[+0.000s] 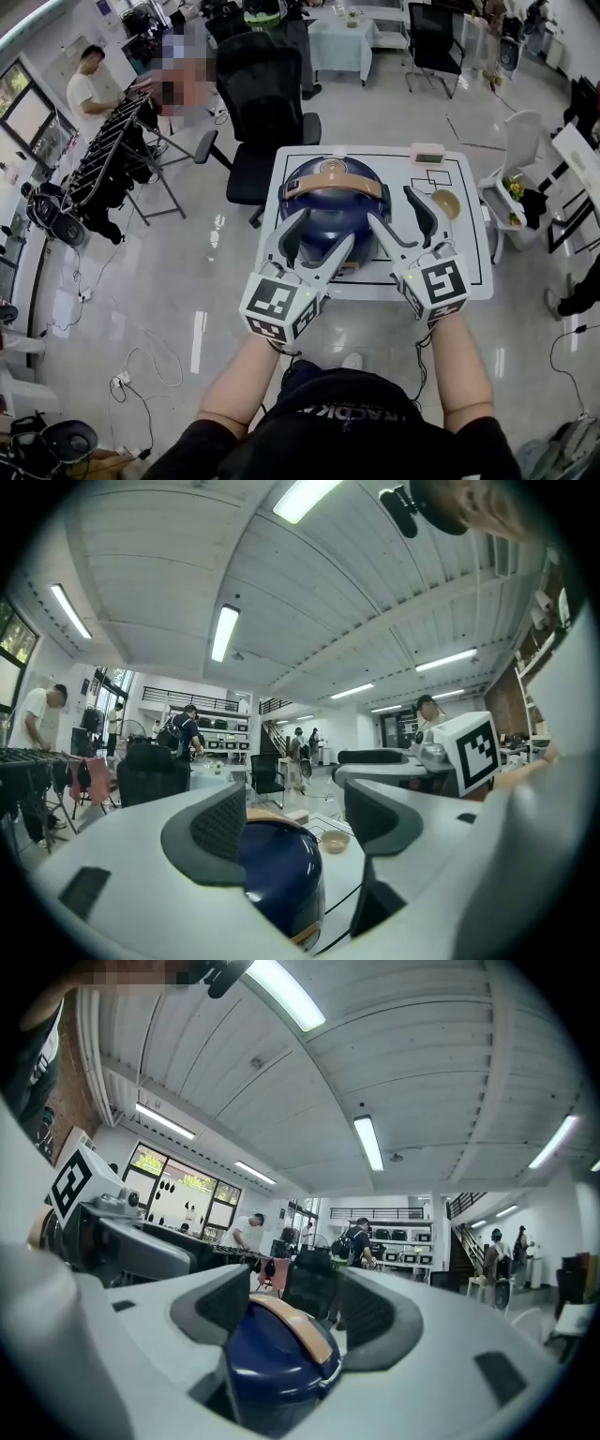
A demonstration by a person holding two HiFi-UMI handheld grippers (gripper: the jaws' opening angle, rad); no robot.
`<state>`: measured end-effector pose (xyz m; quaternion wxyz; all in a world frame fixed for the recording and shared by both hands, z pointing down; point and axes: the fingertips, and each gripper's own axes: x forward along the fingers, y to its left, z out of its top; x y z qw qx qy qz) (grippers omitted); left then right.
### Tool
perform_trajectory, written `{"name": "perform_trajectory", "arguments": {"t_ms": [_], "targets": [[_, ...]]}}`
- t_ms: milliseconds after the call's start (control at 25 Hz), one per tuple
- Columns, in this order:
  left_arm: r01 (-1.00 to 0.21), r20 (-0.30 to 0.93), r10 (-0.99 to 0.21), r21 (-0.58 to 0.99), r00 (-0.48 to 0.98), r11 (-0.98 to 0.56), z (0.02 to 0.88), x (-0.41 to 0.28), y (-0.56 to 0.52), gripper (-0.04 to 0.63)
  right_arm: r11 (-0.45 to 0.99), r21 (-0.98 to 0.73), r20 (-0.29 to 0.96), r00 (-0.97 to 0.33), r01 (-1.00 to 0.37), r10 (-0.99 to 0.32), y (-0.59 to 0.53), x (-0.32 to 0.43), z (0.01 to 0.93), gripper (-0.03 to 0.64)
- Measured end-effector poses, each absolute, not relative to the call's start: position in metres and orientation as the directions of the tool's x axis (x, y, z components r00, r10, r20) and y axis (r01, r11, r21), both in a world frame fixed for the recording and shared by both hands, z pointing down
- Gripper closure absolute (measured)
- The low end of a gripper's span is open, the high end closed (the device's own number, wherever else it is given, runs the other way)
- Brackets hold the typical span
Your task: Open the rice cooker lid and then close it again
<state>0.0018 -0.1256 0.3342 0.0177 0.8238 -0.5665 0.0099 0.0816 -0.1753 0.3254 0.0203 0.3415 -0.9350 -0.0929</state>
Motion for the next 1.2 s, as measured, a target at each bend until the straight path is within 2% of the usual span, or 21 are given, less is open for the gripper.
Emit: {"name": "perform_trajectory", "arguments": {"t_ms": [400, 840, 1200], "targets": [[-0.941, 0.046, -0.94, 0.041, 0.338, -0.336, 0.34, -0.023, -0.133, 0.267, 0.767, 0.197, 0.023, -0.779, -0.611, -0.626, -0.18, 0.06, 0.337, 0.339], [-0.927, 0.059, -0.927, 0.087, 0.37, -0.364, 0.35, -0.082, -0.158, 0.268, 0.74, 0.244, 0.09, -0.745, -0.627, -0.661, -0.202, 0.004, 0.358, 0.339], [-0.9, 0.077, -0.9, 0.123, 0.429, -0.418, 0.363, -0.12, -0.185, 0.268, 0.671, 0.455, 0.202, -0.665, -0.586, -0.719, -0.224, -0.037, 0.385, 0.341]]}}
